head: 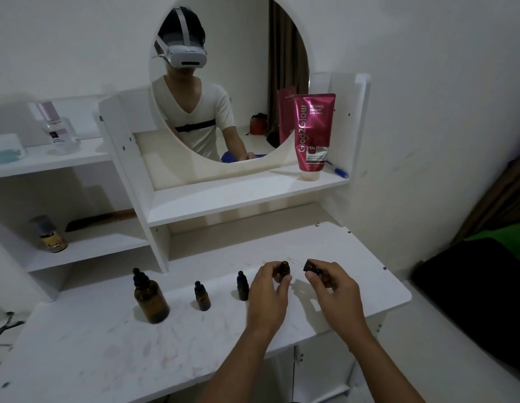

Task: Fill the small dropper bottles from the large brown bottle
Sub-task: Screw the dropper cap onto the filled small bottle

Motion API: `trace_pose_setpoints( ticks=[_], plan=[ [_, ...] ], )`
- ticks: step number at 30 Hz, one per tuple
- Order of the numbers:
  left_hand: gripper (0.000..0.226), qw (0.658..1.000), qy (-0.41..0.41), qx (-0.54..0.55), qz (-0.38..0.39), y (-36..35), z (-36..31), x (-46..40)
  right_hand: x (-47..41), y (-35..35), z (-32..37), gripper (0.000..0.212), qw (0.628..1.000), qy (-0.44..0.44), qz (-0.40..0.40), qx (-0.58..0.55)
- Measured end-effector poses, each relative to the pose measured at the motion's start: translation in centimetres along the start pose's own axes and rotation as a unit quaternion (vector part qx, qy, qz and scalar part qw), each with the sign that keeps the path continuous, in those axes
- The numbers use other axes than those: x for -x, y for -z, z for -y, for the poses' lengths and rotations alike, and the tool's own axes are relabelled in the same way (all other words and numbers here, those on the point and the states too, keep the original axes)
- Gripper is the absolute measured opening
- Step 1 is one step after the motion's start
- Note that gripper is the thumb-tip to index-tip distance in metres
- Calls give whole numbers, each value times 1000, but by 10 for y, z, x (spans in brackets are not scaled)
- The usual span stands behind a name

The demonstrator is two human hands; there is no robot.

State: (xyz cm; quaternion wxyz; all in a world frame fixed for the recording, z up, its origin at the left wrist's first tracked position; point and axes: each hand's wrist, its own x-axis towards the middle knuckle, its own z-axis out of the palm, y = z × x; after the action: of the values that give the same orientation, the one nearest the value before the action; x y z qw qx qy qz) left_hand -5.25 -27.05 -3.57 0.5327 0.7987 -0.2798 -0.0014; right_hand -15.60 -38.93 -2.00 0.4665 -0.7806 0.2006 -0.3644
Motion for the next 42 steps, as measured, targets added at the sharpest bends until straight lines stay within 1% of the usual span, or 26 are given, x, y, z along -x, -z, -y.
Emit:
trace_pose_setpoints(
  ticks=[4,9,17,20,22,24,26,28,30,31,33,35,37,39,41,42],
  plan=[
    [19,1000,-1,11,2,1,3,0,-8,1,10,27,996,59,16,68],
    [18,1000,-14,14,1,2,4,1,-23,8,25,26,985,86,65,138],
    [17,1000,-16,23,2,2,4,1,-60,-4,58,23,952,68,192,226],
    [16,999,-22,28,2,1,5,1,-65,-14,57,22,934,52,222,274],
    [20,999,-25,36,3,2,4,2,-63,-19,52,26,929,41,211,301],
    [23,999,-32,43,-1,3,5,2,-59,-22,47,36,930,33,185,317],
    [24,999,-33,41,-4,1,7,1,-54,-24,40,40,937,37,160,307],
    [28,999,-34,35,-5,0,10,0,-50,-26,35,36,953,52,152,258],
    [26,999,-37,35,-2,-2,13,-2,-49,-28,31,28,957,70,172,222],
    [23,999,-37,33,-1,-3,13,-2,-49,-29,31,23,956,76,176,221],
    [21,999,-34,34,-4,-2,13,-4,-50,-29,33,15,956,71,155,238],
    [24,999,-30,36,-1,-5,16,-5,-50,-29,36,25,954,49,131,264],
    [25,999,-22,40,3,-5,16,-4,-48,-30,36,32,957,41,120,262],
    [24,998,-15,68,9,-6,19,-4,-46,-30,33,28,966,51,129,219],
    [26,999,-16,50,10,-7,19,-7,-45,-32,31,22,963,71,156,206],
    [27,999,-19,42,5,-9,21,-8,-45,-34,30,17,962,75,157,209]
  ],
)
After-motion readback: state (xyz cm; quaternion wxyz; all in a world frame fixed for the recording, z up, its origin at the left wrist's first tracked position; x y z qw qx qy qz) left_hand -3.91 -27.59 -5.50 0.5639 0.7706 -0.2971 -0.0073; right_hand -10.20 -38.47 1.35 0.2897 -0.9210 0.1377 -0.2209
